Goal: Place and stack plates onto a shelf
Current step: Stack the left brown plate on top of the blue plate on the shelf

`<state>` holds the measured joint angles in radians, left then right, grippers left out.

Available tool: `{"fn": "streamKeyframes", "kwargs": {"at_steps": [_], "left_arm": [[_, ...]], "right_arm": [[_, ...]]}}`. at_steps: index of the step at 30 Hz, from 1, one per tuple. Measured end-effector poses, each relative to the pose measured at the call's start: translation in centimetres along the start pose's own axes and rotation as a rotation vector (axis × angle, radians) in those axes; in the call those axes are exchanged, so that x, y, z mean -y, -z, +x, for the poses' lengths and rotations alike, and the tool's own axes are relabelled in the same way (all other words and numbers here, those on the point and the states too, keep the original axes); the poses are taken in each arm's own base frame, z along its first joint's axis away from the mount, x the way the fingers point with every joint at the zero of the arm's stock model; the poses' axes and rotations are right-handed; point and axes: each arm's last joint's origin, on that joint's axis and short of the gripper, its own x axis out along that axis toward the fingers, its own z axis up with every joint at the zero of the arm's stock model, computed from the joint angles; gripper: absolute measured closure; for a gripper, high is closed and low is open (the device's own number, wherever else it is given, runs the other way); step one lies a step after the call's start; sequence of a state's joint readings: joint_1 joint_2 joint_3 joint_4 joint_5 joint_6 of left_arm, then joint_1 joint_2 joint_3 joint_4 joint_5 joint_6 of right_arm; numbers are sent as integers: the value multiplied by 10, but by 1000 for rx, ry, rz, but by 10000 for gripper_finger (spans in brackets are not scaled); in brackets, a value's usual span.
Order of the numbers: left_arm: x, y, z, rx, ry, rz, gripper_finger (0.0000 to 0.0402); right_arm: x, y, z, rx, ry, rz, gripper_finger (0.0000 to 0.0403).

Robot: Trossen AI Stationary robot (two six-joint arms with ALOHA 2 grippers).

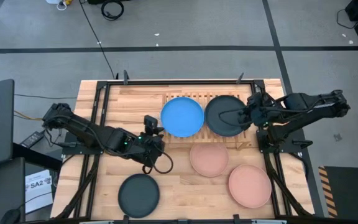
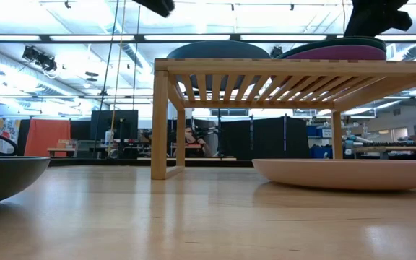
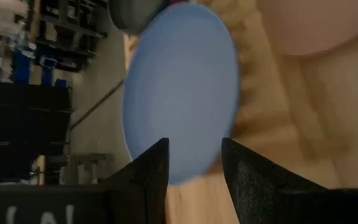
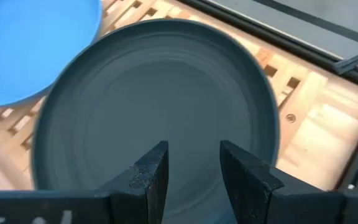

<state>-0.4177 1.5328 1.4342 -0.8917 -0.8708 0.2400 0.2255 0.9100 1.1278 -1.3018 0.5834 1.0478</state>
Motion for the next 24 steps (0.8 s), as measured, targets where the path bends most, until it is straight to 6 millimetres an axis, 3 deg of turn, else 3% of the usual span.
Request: {"fn": "streamKeyframes", "kwargs": {"at_steps": [9, 24], "left_arm": [[6, 21, -29, -57, 204, -136, 251], [24, 29, -44, -198, 553, -312, 251]], "right_arm": [[-10, 12, -8, -26, -89, 9, 252], [-45, 47, -12, -59, -136, -54, 252]]}}
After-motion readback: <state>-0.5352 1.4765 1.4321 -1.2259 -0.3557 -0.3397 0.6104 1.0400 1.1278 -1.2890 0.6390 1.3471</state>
